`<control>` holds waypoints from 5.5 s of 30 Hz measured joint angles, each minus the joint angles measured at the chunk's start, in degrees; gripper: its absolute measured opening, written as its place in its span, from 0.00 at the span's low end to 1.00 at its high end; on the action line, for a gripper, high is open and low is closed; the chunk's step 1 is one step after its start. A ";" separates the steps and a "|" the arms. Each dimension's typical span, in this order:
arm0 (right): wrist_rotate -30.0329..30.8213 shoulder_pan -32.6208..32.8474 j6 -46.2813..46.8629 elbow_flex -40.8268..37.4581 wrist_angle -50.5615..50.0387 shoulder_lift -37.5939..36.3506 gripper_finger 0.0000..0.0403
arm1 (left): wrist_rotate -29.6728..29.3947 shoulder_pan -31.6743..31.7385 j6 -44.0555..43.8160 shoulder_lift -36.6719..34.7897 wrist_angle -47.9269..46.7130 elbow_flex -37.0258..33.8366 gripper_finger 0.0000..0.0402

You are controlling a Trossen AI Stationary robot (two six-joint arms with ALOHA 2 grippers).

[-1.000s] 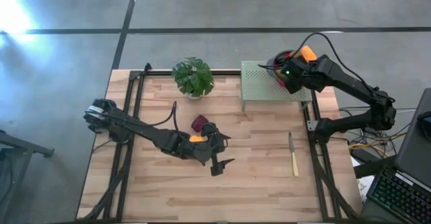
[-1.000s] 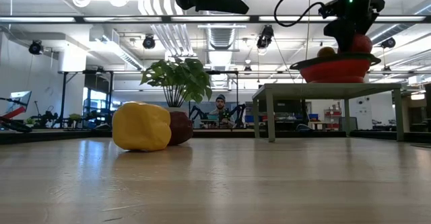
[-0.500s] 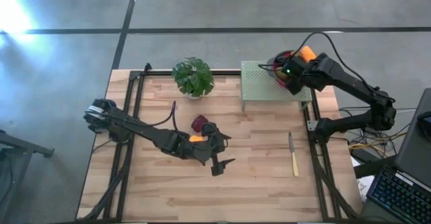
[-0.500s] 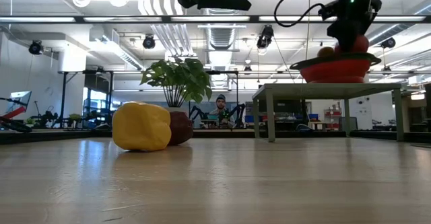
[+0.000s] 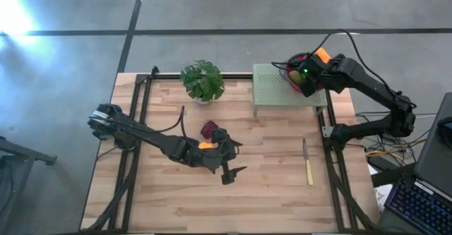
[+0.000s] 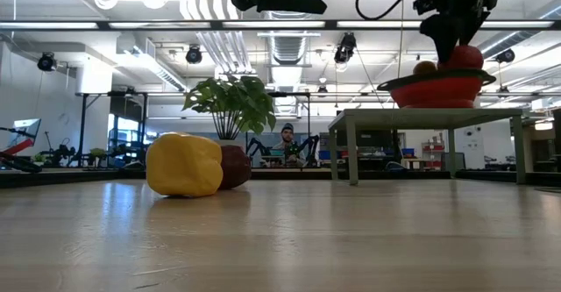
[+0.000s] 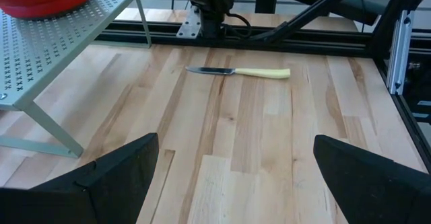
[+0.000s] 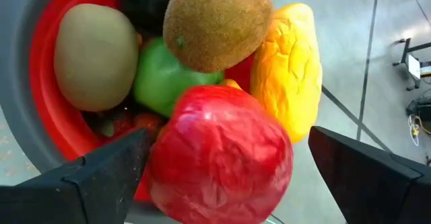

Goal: Pick & Place Fruit
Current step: Put the yellow bell pepper into the red strainer bowl on the shelf

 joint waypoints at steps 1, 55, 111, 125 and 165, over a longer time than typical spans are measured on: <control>-0.04 0.00 0.00 0.00 0.02 0.00 0.99 | 0.00 0.00 0.00 0.00 0.00 0.00 0.99; 1.23 56.85 19.93 7.55 6.85 0.11 0.99 | 12.05 -0.09 -9.01 -0.91 -40.12 0.00 0.99; 4.66 57.86 17.75 -3.04 12.83 0.11 0.99 | 21.14 9.84 4.70 -0.98 -27.58 -16.20 0.99; 4.66 57.86 17.78 -3.04 13.16 0.11 0.99 | 21.14 9.84 2.15 -0.98 -27.09 -16.68 0.88; 26.91 76.15 -36.83 -20.98 81.88 9.34 0.99 | 24.81 9.79 -28.85 -3.70 49.05 -18.23 0.89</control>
